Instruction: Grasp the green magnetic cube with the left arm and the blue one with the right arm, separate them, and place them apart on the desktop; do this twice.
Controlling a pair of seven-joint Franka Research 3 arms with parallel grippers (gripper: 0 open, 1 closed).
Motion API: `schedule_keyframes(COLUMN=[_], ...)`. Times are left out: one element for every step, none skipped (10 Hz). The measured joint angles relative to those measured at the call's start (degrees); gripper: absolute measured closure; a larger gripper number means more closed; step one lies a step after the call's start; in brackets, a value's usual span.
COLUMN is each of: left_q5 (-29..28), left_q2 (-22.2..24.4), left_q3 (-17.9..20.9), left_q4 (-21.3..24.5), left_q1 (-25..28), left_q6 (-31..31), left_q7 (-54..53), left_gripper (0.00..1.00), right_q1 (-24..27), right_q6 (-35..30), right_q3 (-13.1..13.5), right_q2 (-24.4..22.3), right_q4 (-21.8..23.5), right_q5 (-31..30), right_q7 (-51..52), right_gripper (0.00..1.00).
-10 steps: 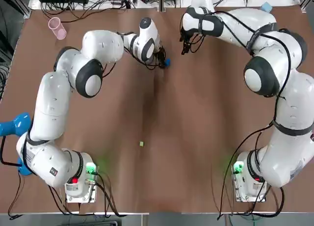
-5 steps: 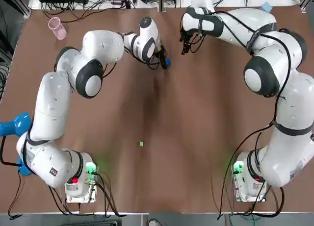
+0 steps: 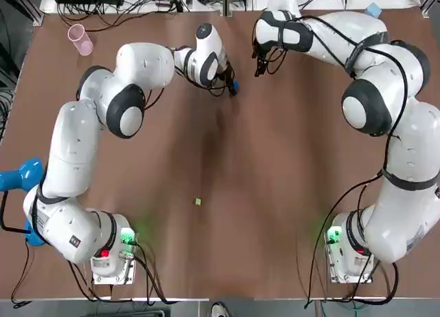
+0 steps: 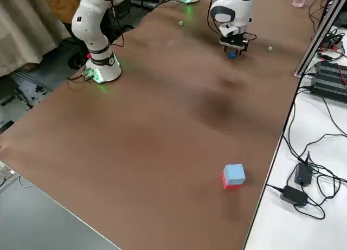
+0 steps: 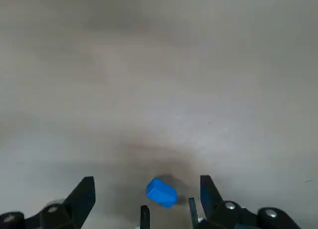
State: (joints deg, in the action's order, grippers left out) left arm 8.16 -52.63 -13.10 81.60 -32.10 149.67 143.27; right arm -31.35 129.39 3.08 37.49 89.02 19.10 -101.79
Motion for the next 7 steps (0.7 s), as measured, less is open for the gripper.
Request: schedule_keyframes(left_q5=[0.00,0.64,1.92,2.62,2.70,2.70,2.70], left_q2=[-0.01,-0.02,-0.05,-0.06,-0.06,-0.06,-0.06], left_q3=[0.45,2.04,3.98,5.20,5.49,5.53,5.59], left_q4=[0.00,0.00,0.01,0.01,0.01,0.01,0.01], left_q1=[-0.50,-1.84,-3.39,-4.46,-4.77,-4.77,-4.77], left_q6=[0.27,0.41,0.48,0.50,0.53,0.54,0.58], left_q7=[0.45,0.96,0.99,0.99,1.03,1.03,1.03], left_gripper=[0.33,0.33,0.33,0.33,0.36,0.40,0.45], right_q1=[0.00,0.00,0.00,0.00,0.00,0.00,0.00], right_q6=[0.00,0.00,0.00,0.00,0.00,0.00,0.00], right_q3=[-0.01,-0.05,-0.07,-0.08,-0.13,-0.28,-0.43], right_q2=[0.00,0.00,0.00,0.00,0.00,0.00,0.00], right_q4=[0.00,0.00,0.00,-0.01,-0.01,-0.01,-0.01], right_q5=[-0.01,-0.05,-0.15,-0.22,-0.24,-0.27,-0.46], right_q7=[0.00,0.00,0.00,0.00,0.00,0.00,0.00], right_gripper=[0.06,0.06,0.06,0.07,0.07,0.07,0.07])
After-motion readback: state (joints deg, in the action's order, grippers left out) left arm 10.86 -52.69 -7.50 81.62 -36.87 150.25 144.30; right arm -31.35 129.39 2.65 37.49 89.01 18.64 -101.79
